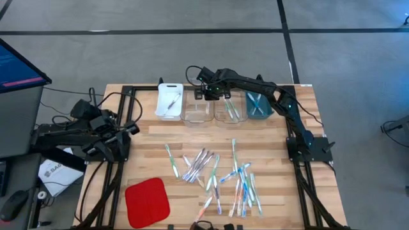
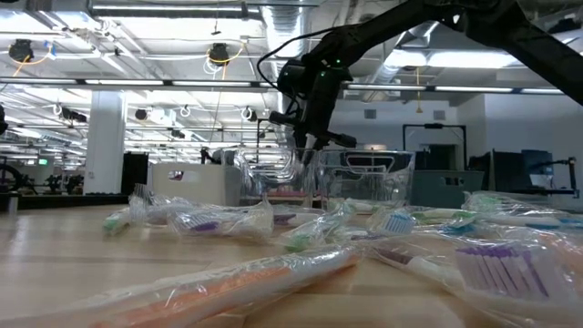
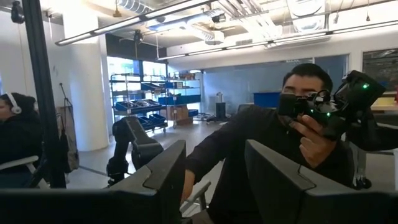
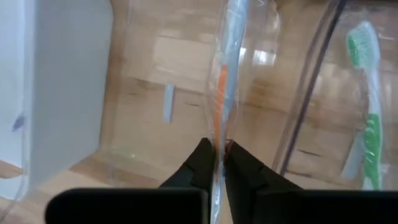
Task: Pick & Place Toothbrushes
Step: Put the orange toothbrush into the left transparent bin, then move the colored toothbrushes from the right to the center of the table
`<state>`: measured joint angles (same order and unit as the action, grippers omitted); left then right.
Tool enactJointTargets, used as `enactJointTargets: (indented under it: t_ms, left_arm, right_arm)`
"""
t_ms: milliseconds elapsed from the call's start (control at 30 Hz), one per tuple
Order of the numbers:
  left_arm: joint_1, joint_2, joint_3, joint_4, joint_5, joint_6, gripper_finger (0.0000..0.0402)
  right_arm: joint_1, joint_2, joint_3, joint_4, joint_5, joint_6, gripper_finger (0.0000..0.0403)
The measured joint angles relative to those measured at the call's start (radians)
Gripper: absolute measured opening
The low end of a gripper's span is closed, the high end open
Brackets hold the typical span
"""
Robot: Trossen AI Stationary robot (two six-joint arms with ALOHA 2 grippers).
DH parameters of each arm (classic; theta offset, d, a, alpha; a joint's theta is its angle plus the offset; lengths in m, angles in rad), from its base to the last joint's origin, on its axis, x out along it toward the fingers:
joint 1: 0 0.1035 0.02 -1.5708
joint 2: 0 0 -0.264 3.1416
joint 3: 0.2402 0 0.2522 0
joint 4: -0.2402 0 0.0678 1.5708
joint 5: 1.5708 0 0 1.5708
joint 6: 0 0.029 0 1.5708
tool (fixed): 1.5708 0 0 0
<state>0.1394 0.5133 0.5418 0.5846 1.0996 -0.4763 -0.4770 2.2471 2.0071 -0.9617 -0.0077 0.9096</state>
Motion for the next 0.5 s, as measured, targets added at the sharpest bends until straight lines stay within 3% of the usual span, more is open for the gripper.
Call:
enactJointTargets:
  t_ms: [233, 500]
  left_arm:
    - [0.000, 0.000, 0.000, 0.000, 0.000, 0.000, 0.0159]
    - [0.000, 0.000, 0.000, 0.000, 0.000, 0.000, 0.0159]
  right_arm:
    - [0.005, 0.000, 0.000, 0.004, 0.012, 0.000, 0.0061]
    - [0.020, 0.000, 0.000, 0.058, 0.008, -0.002, 0.0046]
